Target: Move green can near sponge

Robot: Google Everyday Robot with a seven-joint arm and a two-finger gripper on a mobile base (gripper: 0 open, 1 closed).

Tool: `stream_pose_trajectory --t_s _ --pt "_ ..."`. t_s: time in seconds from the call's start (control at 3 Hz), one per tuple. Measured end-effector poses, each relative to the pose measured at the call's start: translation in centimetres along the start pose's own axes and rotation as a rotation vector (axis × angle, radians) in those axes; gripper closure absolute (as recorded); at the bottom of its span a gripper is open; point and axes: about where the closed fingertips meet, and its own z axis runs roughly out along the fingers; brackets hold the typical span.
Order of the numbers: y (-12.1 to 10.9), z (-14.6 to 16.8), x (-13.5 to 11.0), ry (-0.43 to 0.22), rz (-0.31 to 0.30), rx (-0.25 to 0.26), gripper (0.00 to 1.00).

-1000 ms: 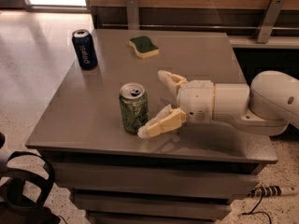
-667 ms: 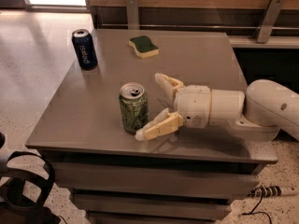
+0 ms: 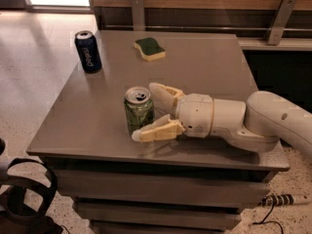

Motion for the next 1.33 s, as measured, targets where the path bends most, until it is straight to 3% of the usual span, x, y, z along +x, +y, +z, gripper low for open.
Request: stream_pose_trajectory --t_s 1.0,1.33 --pt "0.34 0.55 -0.25 0.0 -0.004 -0.012 0.88" --pt "0.43 0.71 -0.32 0.0 -0.006 -0.015 1.0"
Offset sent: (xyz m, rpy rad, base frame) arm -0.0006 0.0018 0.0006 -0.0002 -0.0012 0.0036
